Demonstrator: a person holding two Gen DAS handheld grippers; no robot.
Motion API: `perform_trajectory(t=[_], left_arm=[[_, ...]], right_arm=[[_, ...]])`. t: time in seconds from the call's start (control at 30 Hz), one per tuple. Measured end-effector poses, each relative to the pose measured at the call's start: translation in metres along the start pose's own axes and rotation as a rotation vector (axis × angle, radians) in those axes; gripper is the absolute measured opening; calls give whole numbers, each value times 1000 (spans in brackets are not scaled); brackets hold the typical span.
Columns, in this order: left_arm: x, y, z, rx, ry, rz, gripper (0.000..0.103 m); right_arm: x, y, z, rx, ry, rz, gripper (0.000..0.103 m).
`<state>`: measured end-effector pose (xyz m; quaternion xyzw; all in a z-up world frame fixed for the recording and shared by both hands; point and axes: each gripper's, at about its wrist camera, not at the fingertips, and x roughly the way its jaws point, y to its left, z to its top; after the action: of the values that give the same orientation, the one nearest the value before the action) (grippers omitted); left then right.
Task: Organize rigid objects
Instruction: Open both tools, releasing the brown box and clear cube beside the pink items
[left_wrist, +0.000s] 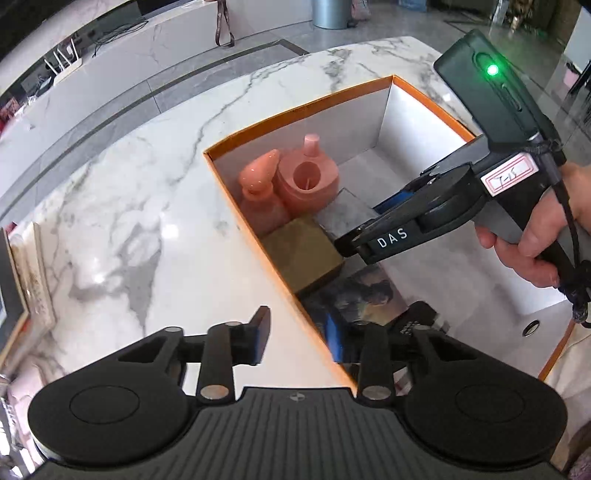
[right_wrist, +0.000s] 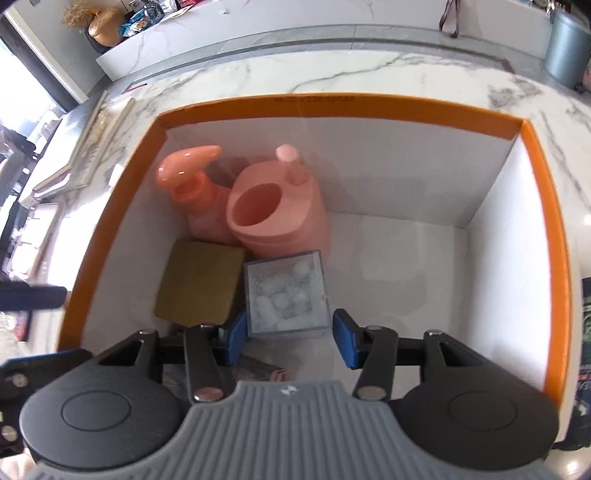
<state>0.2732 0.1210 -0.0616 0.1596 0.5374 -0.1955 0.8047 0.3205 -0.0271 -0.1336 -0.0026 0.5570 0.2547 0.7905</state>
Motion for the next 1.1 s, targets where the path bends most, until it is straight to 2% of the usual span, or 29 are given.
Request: perform_trajectory(t=[0.1, 0.17, 0.2, 0.27, 0.3, 0.33, 0.47, 0.7, 0.77, 0.83, 0.93, 1.1], left_arm=[[2, -4, -3, 5, -7, -12, 32], [4, -5, -5, 0, -11, -35, 32], [3, -7, -6, 0, -15, -32, 31], [5, -8, -7, -4, -23, -35, 31], [5, -8, -8, -12, -26, -44, 31], [9, -8, -6, -15, -29, -41, 31], [9, -8, -7, -30, -37, -40, 31], [4, -9, -18, -92, -47, -38, 32], [3, -9, -23, -113, -46, -32, 32], [3, -11, -29, -130, -48, -35, 32], [2, -13, -38, -146, -49, -49, 32], [0, -18, -45, -143, -62, -52, 32]], right_arm=[[-9, -3, 1, -2, -11, 21, 57], [-14, -7, 1, 3, -18, 40, 56], [-16, -8, 0, 4, -18, 48, 53], [-17, -11, -2, 8, -21, 46, 35], [-16, -12, -2, 7, -20, 43, 31], [-14, -12, -1, 12, -23, 48, 28], [-9, -5, 3, -16, -28, 40, 28], [-26, 4, -17, -73, -13, 73, 36], [-35, 8, -33, -117, 24, 61, 46], [-36, 15, -47, -170, 73, 48, 46], [-32, 24, -66, -246, 159, 27, 64], [-14, 35, -85, -323, 256, -65, 64]])
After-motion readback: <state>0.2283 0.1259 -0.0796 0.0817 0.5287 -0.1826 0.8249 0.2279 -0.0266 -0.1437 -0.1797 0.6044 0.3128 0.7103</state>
